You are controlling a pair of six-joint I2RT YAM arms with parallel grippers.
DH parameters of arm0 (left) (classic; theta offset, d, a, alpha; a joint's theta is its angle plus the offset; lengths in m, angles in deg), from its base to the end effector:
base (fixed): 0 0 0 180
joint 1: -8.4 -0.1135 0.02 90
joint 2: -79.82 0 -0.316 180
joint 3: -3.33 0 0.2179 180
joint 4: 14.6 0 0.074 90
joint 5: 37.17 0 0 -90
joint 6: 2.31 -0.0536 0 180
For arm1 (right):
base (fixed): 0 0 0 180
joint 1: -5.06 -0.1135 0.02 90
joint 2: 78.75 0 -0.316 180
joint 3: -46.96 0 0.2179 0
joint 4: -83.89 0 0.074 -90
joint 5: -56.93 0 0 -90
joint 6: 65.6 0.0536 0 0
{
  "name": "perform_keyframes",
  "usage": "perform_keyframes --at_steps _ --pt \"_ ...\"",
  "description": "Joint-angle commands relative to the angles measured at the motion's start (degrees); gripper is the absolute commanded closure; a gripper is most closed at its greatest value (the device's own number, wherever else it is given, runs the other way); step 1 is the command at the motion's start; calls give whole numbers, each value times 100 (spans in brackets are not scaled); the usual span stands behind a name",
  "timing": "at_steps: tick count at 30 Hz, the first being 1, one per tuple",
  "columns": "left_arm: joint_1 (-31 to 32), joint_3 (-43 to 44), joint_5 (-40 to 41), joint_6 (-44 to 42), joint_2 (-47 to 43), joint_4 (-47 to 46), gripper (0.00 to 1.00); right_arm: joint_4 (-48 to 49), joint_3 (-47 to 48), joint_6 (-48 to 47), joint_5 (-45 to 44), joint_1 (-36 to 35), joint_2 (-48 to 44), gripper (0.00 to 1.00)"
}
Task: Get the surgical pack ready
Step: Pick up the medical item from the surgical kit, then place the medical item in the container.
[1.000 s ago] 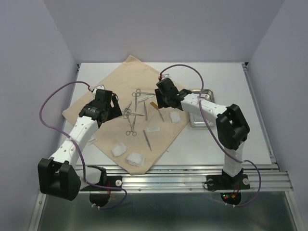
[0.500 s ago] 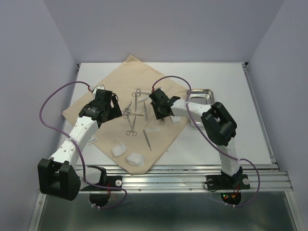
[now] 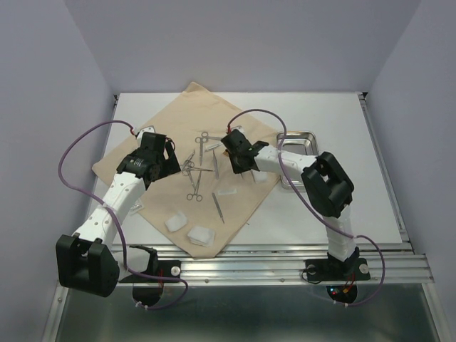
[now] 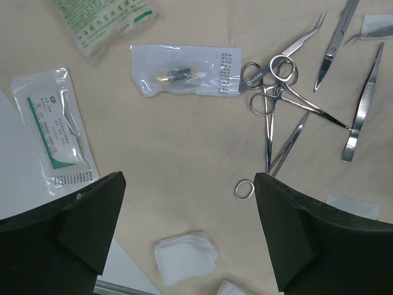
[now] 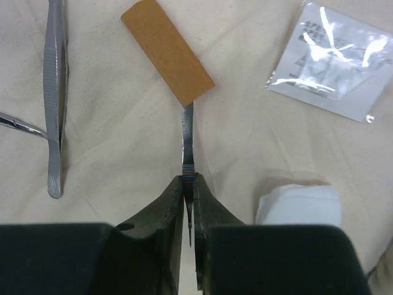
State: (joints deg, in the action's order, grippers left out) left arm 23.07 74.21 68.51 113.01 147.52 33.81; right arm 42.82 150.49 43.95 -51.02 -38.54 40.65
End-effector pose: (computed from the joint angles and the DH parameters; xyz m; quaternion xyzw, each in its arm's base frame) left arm 0.2031 -0.0382 0.3288 -0.1367 0.9072 -0.0105 0.3977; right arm 0.3394 0.3004 0.2245 -0.1539 0.9354 0.0197 0.3177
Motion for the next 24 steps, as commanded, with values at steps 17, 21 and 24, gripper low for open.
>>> perform_keyframes --at_steps 17,21,24 --pt "35 118 -12 -211 -73 18 1 135 -1011 -4 -1122 482 -1972 94" --pt "35 74 -363 -379 -231 -131 1 161 -1380 -39 -973 1062 -2411 94" --pt "35 65 -373 -396 -249 -158 1 240 -1608 -188 -929 1388 -2613 94"
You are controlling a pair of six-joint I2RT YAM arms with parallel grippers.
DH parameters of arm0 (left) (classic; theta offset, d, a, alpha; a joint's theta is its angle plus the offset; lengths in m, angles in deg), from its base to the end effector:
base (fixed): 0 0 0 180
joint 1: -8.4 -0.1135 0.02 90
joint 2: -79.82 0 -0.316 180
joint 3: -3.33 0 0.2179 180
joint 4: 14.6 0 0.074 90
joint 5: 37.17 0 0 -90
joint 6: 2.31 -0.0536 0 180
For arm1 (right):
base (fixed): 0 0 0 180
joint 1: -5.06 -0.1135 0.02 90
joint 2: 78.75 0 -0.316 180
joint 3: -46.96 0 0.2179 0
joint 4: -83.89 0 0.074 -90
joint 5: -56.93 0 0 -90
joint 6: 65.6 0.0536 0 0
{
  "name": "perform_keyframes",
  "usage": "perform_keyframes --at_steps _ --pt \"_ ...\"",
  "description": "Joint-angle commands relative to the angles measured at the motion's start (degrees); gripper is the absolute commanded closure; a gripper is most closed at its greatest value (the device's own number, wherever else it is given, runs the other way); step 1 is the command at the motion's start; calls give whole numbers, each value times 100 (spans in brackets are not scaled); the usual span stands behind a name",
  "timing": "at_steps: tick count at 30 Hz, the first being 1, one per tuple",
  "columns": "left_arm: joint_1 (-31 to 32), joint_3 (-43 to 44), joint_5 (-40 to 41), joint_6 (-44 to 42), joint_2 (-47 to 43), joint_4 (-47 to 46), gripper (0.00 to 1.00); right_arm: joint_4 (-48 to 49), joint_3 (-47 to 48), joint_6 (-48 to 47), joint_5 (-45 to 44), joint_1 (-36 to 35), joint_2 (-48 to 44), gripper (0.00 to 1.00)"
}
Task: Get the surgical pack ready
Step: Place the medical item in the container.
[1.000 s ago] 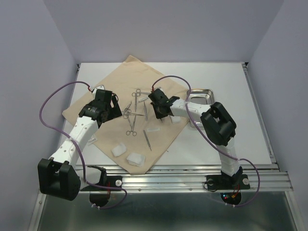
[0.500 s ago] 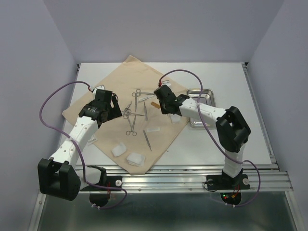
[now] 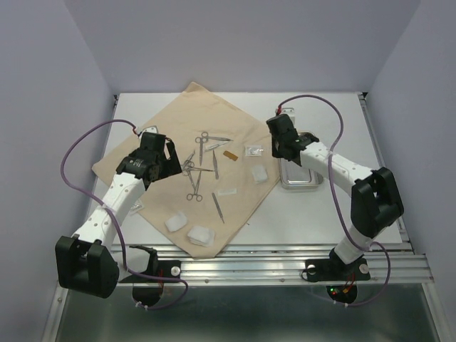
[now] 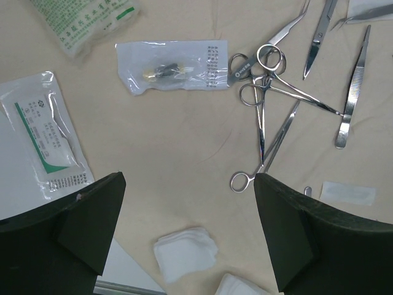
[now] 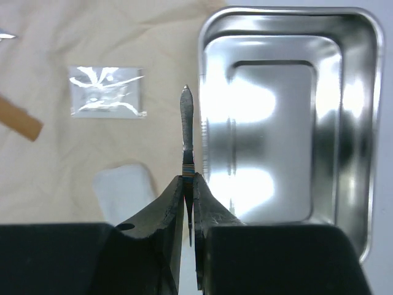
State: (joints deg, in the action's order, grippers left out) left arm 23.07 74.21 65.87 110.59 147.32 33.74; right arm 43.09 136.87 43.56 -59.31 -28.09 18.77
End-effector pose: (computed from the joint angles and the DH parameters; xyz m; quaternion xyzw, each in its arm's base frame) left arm 0.2023 -0.0404 0.3291 -0.1092 0.9123 -0.0232 0.3940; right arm 0.3130 0.1761 0.3066 -0.0309 0.9135 -0.0381 0.4039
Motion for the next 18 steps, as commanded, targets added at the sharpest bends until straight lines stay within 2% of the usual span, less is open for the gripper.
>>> perform_keyframes --at_steps 1,9,18 --pt "35 74 -91 -154 -220 -142 1 232 -282 -219 -66 422 -444 94" --pt "35 100 -65 -136 -141 -98 1 689 -783 -650 207 871 -479 91" --pt "44 83 -73 -119 -53 -125 1 891 -1320 -659 514 871 -488 91"
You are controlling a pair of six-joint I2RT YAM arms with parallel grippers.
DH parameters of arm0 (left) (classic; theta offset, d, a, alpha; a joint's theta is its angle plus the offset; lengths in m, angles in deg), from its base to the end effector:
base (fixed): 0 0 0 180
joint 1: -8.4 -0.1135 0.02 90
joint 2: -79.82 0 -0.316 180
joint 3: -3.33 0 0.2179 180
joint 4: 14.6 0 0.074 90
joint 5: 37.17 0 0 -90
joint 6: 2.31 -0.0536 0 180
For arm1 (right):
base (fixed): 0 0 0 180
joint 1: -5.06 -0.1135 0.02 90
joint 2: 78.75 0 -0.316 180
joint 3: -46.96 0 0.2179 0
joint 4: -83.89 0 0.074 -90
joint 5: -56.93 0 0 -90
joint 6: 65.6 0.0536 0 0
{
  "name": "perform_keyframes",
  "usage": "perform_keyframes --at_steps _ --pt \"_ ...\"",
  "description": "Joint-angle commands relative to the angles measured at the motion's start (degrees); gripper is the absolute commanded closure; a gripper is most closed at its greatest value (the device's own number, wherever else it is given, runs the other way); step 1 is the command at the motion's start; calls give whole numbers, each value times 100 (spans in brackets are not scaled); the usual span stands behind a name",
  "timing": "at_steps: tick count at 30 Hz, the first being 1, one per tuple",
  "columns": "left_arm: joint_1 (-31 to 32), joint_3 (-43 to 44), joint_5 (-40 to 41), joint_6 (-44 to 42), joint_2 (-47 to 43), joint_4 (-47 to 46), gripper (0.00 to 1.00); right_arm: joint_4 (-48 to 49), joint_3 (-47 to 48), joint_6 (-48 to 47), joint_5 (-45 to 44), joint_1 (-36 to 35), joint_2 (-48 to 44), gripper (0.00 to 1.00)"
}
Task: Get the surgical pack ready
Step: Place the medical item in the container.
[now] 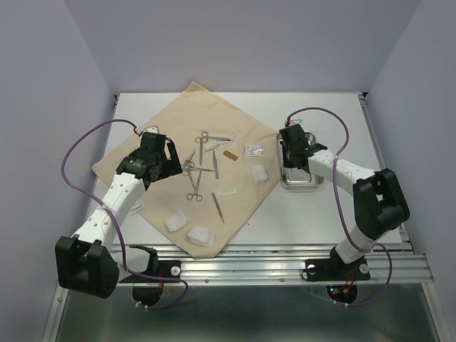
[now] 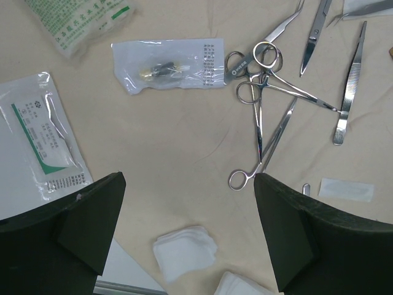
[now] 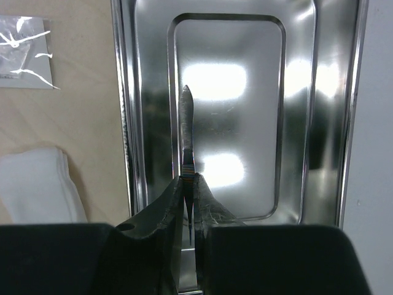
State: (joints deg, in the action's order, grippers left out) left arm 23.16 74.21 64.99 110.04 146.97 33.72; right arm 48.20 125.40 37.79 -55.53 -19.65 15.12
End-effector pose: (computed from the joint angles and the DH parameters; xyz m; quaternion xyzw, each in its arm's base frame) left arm 0.2009 -0.0412 0.3301 -0.1015 0.9126 -0.0295 0.3950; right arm 0.3074 0.1189 0.2746 -0.0267 0.9268 -0.0670 0.3685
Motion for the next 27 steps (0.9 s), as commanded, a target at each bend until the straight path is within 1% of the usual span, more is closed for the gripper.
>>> perform_keyframes --at_steps 1,10,13,14,15,17,18,19,22,27 --pt "35 74 14 -73 -10 -122 1 388 -198 -82 163 28 -123 91" --pt "44 65 49 -55 -18 -131 1 459 -471 41 488 28 -105 91" --pt "44 74 49 -55 -18 -140 1 503 -524 76 549 28 -88 89" --pt "44 65 41 -55 8 -149 1 503 -533 85 567 28 -79 87" --pt "44 65 40 -64 17 -157 1 503 -533 94 584 28 -61 80" --pt "44 65 32 -64 34 -158 1 511 -533 111 567 28 -52 71" --pt "44 57 32 -55 52 -158 1 520 -533 120 541 28 -52 62" --pt "44 65 40 -64 43 -158 1 520 -533 129 506 28 -61 59" --pt "62 48 -47 -90 61 -202 1 450 -419 111 479 28 -70 58" --pt "123 74 32 -125 78 -175 1 213 -59 103 374 28 -228 58"
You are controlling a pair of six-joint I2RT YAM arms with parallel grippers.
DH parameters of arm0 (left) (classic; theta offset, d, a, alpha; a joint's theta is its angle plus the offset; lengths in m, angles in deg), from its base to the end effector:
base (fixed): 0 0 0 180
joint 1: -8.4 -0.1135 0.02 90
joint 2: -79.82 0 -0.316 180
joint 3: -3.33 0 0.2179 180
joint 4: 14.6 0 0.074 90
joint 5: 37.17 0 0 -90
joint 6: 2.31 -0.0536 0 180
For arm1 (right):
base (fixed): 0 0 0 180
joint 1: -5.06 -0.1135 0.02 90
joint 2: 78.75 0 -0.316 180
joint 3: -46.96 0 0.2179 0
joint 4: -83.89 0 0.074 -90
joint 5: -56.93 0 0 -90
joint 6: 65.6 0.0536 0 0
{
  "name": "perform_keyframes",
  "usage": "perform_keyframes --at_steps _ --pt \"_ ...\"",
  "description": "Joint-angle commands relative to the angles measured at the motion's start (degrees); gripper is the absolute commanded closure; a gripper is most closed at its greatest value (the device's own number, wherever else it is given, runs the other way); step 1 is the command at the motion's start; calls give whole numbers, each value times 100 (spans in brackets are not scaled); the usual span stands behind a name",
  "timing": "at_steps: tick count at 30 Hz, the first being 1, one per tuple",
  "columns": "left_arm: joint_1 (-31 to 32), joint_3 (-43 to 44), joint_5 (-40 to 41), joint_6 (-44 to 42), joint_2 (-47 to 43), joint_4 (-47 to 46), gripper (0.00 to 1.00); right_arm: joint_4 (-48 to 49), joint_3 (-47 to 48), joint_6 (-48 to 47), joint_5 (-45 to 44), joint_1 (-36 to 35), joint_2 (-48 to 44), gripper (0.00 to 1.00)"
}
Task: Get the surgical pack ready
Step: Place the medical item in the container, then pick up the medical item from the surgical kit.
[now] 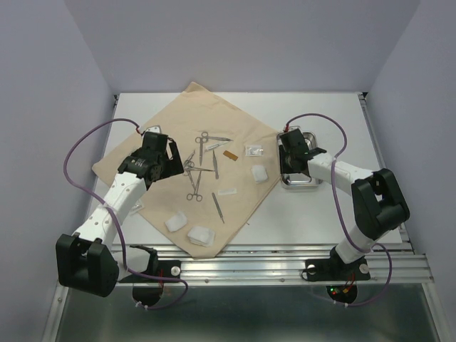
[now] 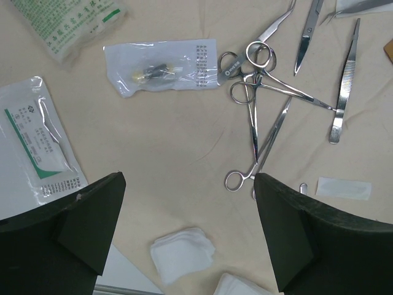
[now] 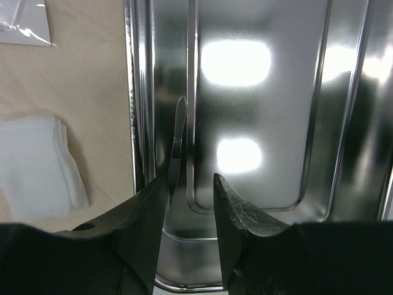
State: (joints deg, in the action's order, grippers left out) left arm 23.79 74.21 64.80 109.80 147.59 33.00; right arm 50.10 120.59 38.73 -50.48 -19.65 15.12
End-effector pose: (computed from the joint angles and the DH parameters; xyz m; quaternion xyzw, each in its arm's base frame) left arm 0.2037 -0.0445 0.3292 -0.0940 0.9132 -0.0326 0.3952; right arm 0.2967 0.1189 0.2521 -0.0385 0.9406 -0.0337 0.3358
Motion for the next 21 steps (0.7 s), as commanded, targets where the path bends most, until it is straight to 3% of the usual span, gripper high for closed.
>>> perform_keyframes --at_steps 1,6,14,21 --pt "60 74 51 -101 17 -94 1 -47 562 17 -140 28 -263 58" --pt "60 65 165 -75 8 -103 1 -284 1028 61 290 28 -483 59" --pt "60 83 367 144 61 20 1 -795 1820 395 -157 -1263 -141 58" --pt "42 302 816 566 70 362 1 -1471 2022 1598 -350 -2467 193 58"
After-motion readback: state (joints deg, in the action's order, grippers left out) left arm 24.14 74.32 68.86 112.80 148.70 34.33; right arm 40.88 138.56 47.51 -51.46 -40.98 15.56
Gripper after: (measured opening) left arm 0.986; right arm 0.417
